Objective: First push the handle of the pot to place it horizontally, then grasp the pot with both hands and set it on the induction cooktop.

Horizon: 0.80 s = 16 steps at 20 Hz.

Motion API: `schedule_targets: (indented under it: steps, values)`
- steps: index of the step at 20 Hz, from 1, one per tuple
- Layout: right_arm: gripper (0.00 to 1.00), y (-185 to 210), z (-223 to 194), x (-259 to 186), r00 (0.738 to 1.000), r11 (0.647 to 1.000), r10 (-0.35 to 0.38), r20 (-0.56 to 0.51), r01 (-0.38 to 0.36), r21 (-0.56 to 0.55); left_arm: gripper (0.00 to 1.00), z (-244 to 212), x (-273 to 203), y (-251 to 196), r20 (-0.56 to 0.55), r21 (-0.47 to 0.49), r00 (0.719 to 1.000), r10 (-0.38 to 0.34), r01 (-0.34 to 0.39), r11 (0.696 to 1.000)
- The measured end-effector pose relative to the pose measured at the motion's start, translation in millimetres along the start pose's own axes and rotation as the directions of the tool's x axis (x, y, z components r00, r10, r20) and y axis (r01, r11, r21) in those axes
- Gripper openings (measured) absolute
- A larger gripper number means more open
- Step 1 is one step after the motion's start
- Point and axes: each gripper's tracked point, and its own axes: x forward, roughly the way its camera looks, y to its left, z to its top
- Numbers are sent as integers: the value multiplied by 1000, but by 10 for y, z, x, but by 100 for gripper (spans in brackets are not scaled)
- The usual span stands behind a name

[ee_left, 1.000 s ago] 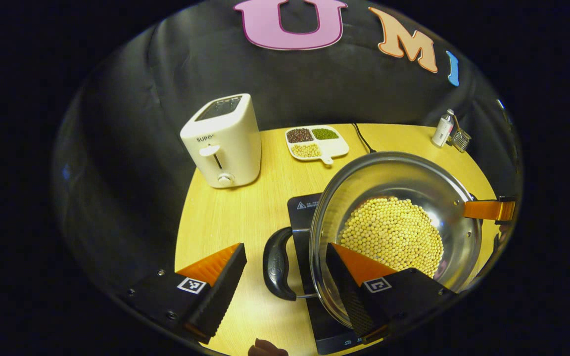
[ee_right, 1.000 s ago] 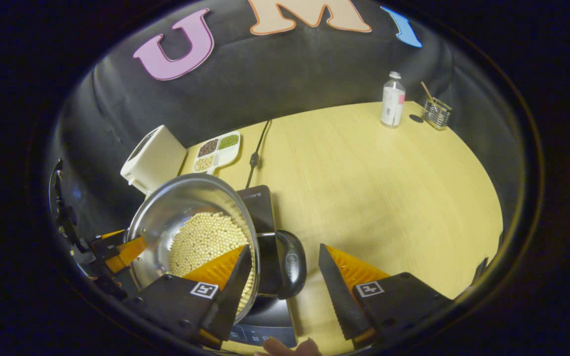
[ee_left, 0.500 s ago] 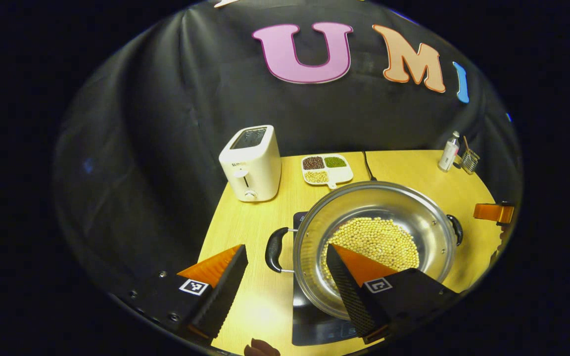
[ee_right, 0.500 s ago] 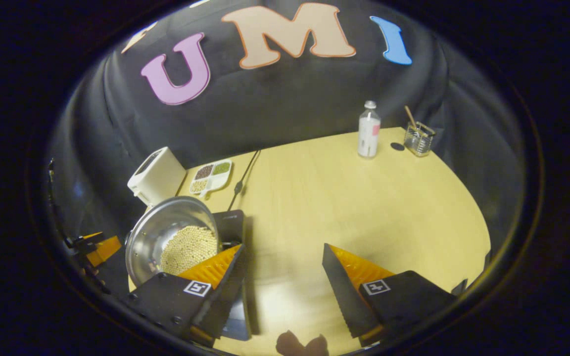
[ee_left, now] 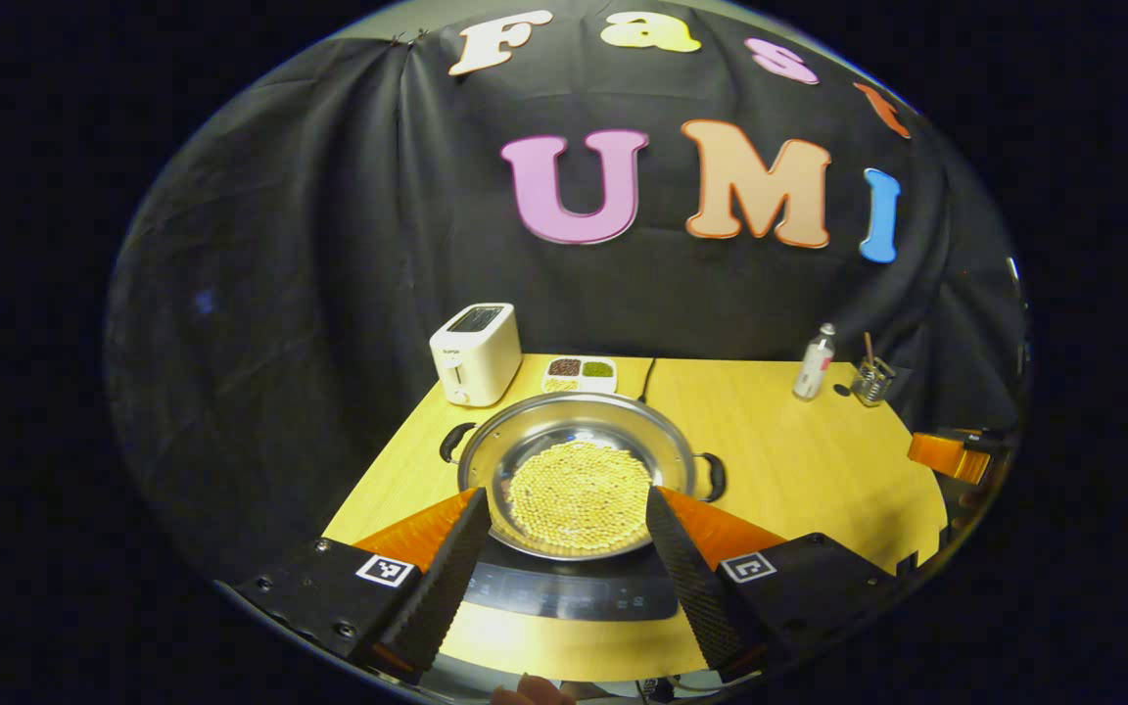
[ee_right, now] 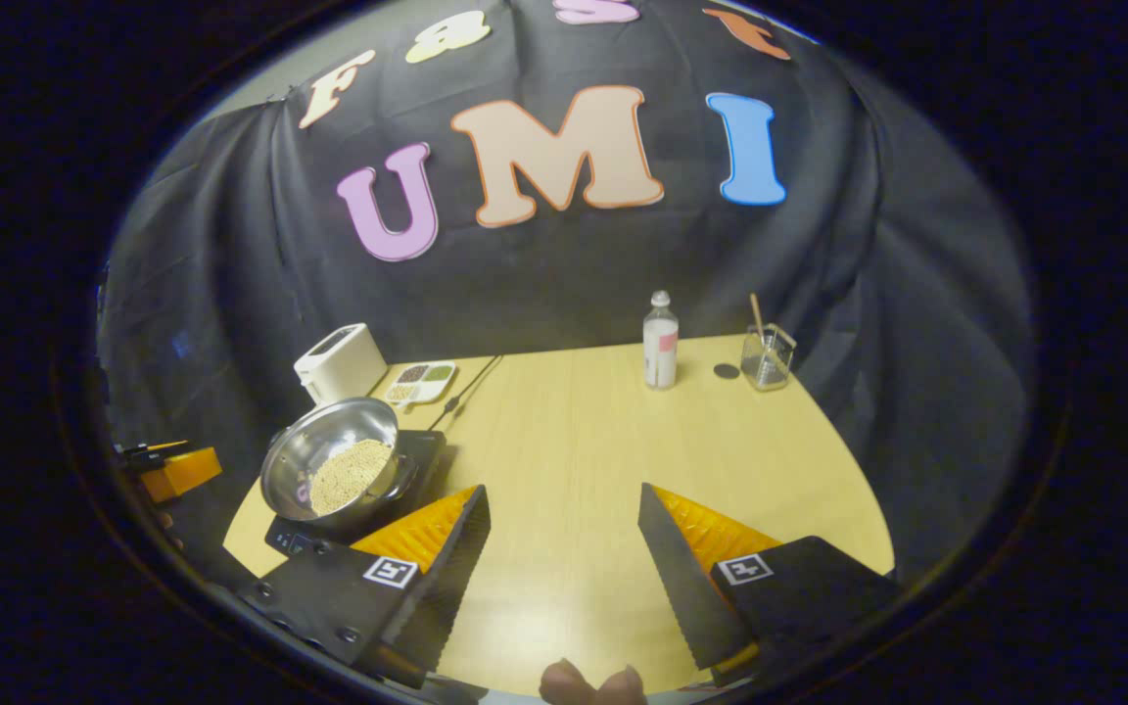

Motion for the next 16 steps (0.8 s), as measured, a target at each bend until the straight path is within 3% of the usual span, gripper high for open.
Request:
schedule_targets:
  steps: [5,8,12,15,16]
  values:
    - [91,-260,766,-876,970,996,-14,241,34,-78,98,739,-427,-725,174,39,982,-73,67,997]
    - [94,-249,1247,-1332,934,998,-9,356,31,-57,97,1275,-727,-1154,303,12,943,-139,142,990]
    - [91,-215,1594,-1701,893,997,-3,451,37,-68,98,1665,-1279,-1196,444,82,881,-161,139,987]
    - [91,-133,1611,-1914,877,996,-6,481,47,-73,100,1556,-1537,-1060,459,78,878,-137,113,990]
    - [92,-92,1693,-2061,856,997,-9,517,49,-63,100,1508,-1612,-1016,460,74,877,-134,113,991]
